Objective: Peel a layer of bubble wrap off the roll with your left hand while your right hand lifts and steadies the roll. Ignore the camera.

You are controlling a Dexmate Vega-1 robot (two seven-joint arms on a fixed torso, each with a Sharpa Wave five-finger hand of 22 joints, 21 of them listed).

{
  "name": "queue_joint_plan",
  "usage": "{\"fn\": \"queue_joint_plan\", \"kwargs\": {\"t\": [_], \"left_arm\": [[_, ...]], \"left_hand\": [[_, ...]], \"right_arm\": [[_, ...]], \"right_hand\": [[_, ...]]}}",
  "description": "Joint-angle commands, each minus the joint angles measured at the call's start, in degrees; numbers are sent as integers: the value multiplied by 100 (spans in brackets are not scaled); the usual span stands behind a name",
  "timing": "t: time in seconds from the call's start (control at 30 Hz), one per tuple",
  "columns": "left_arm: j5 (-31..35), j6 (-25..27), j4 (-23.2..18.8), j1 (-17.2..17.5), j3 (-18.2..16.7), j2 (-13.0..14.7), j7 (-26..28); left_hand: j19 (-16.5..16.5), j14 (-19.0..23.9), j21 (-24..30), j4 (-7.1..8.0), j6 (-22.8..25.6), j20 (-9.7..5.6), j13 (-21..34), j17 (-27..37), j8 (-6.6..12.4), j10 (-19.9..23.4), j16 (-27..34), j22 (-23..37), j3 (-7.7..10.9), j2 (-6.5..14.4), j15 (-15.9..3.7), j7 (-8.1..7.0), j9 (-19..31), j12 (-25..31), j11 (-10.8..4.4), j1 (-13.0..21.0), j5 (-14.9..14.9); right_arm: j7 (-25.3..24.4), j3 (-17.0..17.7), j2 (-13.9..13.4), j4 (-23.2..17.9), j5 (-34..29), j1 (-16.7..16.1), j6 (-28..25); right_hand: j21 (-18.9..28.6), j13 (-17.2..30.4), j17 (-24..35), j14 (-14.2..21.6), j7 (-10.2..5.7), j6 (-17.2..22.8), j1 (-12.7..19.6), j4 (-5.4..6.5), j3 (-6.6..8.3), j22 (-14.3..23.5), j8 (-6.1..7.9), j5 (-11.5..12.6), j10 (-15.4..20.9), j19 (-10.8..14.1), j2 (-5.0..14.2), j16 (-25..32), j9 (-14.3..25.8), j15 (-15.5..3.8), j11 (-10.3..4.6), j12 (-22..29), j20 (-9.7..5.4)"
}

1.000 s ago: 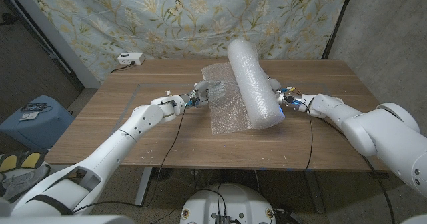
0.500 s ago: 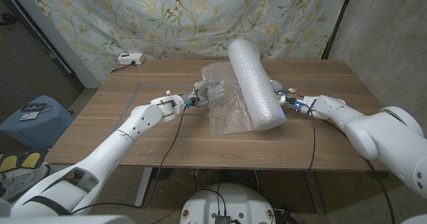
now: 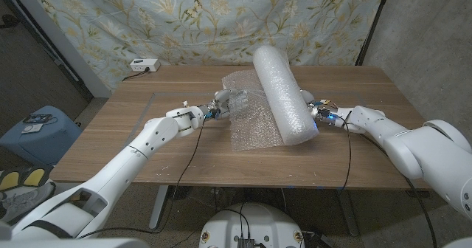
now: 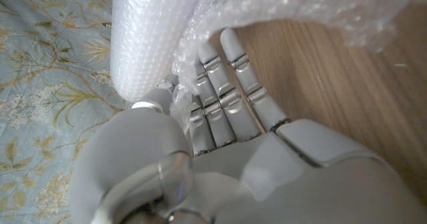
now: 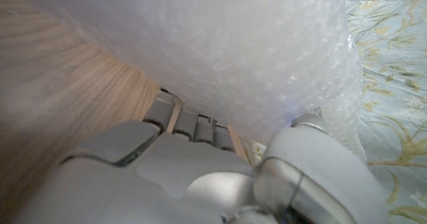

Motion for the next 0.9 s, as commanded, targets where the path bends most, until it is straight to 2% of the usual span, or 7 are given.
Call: {"fn": "queue_joint_plan", "kwargs": {"t": [0.03, 0.9], "left_arm": [[-59, 10, -152, 78, -39, 84, 94], [-202, 106, -698, 249, -253, 535, 269]], "left_hand": [[-10, 11, 27, 29, 21, -5, 23, 6, -34, 107, -6, 15, 38, -21, -31, 48, 8, -20, -91, -46, 6], [-37, 27, 82, 32, 30, -4, 49, 25, -66, 100, -15, 9, 38, -24, -32, 42, 20, -39, -88, -48, 7]], "right_arm": [[-116, -19, -132, -203, 85, -102, -219], [1, 3, 0, 192, 49, 40, 51]], "right_hand": [[-26, 26, -4, -2, 247, -13, -107, 25, -34, 27, 11, 49, -9, 29, 4, 34, 3, 12, 43, -24, 22], [-66, 38, -69, -64, 197, -6, -242, 70, -94, 30, 35, 110, 8, 66, -4, 51, -2, 25, 37, -90, 14]]}}
